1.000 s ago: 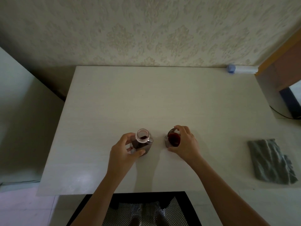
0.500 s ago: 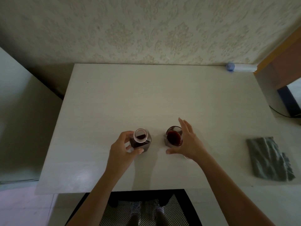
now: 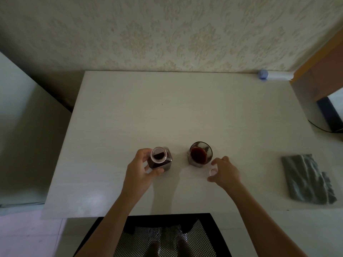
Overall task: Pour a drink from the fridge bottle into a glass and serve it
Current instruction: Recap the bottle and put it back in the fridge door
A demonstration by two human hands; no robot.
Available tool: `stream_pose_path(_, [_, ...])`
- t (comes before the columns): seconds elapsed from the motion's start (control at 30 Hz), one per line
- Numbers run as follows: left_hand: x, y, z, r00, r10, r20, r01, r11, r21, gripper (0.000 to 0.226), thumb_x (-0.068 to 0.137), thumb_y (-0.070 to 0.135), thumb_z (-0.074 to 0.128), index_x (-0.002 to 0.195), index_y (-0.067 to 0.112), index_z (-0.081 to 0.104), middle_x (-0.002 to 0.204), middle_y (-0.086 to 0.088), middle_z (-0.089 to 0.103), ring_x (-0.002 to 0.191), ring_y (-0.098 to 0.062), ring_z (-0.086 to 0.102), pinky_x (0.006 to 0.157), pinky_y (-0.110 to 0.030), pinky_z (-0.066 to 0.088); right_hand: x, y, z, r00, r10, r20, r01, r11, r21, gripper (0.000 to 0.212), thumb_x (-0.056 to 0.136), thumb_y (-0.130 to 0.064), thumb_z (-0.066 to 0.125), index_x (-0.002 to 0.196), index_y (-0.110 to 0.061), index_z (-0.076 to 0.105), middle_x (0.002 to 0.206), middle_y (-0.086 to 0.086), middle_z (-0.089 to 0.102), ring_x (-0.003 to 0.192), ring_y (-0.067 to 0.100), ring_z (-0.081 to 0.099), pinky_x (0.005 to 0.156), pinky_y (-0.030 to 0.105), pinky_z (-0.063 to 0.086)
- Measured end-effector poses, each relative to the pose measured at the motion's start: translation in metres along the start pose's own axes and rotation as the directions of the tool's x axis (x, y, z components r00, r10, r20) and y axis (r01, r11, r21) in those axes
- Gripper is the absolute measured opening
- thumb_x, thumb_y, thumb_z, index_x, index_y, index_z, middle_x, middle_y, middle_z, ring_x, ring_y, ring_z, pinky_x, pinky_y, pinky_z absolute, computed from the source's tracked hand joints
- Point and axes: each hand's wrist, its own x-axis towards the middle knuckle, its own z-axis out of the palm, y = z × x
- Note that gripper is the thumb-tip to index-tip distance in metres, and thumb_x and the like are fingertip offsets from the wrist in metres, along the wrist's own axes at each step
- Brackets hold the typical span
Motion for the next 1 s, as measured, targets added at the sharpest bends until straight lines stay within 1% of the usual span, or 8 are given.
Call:
stream_pose_path(0.17, [-0.002, -0.001, 0.000, 1.000, -0.006, 0.001, 0.006, 1.000, 0.001, 0.057, 0.066, 0.009, 0.083, 0.111, 0.023, 0.051, 0.105, 0.024, 0.057, 0.099, 0.021, 0.047, 0.077, 0.001, 0.039, -0.003, -0.001, 0.007, 0.996, -0.048, -0.069, 0.044, 0.997, -0.055, 0.034, 0.075, -0.023, 0.068, 0.107, -0.024, 0.057, 0.113, 0.002, 0.050, 0.093, 0.025, 0.059, 0.070, 0.031, 0.048])
stream_pose_path(0.23, [-0.002, 0.000, 0.000, 1.000, -0.014, 0.004, 0.014, 1.000, -0.015, 0.057, 0.066, 0.008, 0.083, 0.110, 0.024, 0.051, 0.106, 0.025, 0.057, 0.100, 0.022, 0.047, 0.078, -0.002, 0.042, -0.006, -0.002, 0.006, 0.996, -0.069, -0.065, 0.065, 0.997, -0.050, 0.033, 0.074, -0.021, 0.067, 0.105, -0.023, 0.058, 0.110, 0.002, 0.052, 0.093, 0.024, 0.059, 0.068, 0.029, 0.045])
stream_pose_path(0.4, [-0.001, 0.000, -0.001, 0.999, -0.028, 0.020, 0.029, 0.999, -0.042, 0.054, 0.067, 0.007, 0.082, 0.108, 0.025, 0.052, 0.104, 0.022, 0.060, 0.100, 0.021, 0.049, 0.080, -0.006, 0.046, -0.017, -0.012, -0.024, 0.983, -0.111, 0.145, 0.121, 0.991, -0.064, 0.039, 0.065, -0.027, 0.073, 0.101, -0.024, 0.059, 0.107, -0.003, 0.060, 0.095, 0.017, 0.057, 0.072, 0.026, 0.041])
stream_pose_path(0.5, [0.000, -0.002, -0.001, 0.999, -0.037, 0.033, 0.039, 0.998, -0.057, 0.054, 0.067, 0.007, 0.083, 0.109, 0.023, 0.052, 0.107, 0.019, 0.061, 0.104, 0.015, 0.052, 0.088, -0.020, 0.051, -0.034, -0.035, -0.060, 0.950, -0.243, 0.197, 0.253, 0.967, -0.027, 0.035, 0.065, -0.027, 0.074, 0.098, -0.027, 0.061, 0.101, -0.007, 0.061, 0.088, 0.012, 0.056, 0.071, 0.024, 0.041])
stream_pose_path(0.63, [0.000, -0.003, -0.002, 0.999, -0.021, 0.039, 0.022, 0.999, -0.035, 0.053, 0.067, 0.011, 0.082, 0.107, 0.027, 0.052, 0.107, 0.021, 0.062, 0.104, 0.015, 0.052, 0.092, -0.031, 0.051, -0.059, -0.077, -0.098, 0.888, -0.460, 0.005, 0.449, 0.867, 0.216, 0.029, 0.064, -0.023, 0.074, 0.089, -0.030, 0.063, 0.092, -0.010, 0.063, 0.079, 0.007, 0.059, 0.068, 0.025, 0.048])
stream_pose_path(0.77, [0.000, -0.003, -0.004, 0.998, -0.037, 0.047, 0.040, 0.998, -0.049, 0.053, 0.066, 0.011, 0.081, 0.103, 0.032, 0.051, 0.108, 0.021, 0.061, 0.105, 0.018, 0.050, 0.094, -0.034, 0.050, -0.074, -0.111, -0.104, 0.821, -0.527, -0.221, 0.565, 0.690, 0.453, 0.029, 0.064, -0.012, 0.074, 0.082, -0.027, 0.056, 0.089, -0.010, 0.061, 0.075, 0.001, 0.061, 0.063, 0.023, 0.052])
stream_pose_path(0.9, [0.002, -0.005, -0.005, 0.997, -0.030, 0.071, 0.035, 0.997, -0.069, 0.052, 0.068, 0.010, 0.082, 0.104, 0.032, 0.050, 0.112, 0.013, 0.063, 0.111, 0.002, 0.056, 0.095, -0.035, 0.051, -0.076, -0.128, -0.090, 0.724, -0.609, -0.324, 0.678, 0.543, 0.496, 0.031, 0.067, -0.010, 0.077, 0.080, -0.026, 0.054, 0.096, -0.005, 0.060, 0.092, 0.009, 0.061, 0.075, 0.020, 0.052])
stream_pose_path(1.0, [0.003, -0.005, -0.005, 0.996, -0.018, 0.082, 0.023, 0.998, -0.059, 0.054, 0.069, 0.012, 0.081, 0.103, 0.039, 0.049, 0.112, 0.014, 0.063, 0.109, 0.000, 0.057, 0.094, -0.033, 0.052, -0.074, -0.135, -0.074, 0.694, -0.635, -0.341, 0.708, 0.515, 0.482, 0.031, 0.069, -0.014, 0.078, 0.082, -0.028, 0.054, 0.099, -0.010, 0.059, 0.099, 0.009, 0.057, 0.083, 0.016, 0.045])
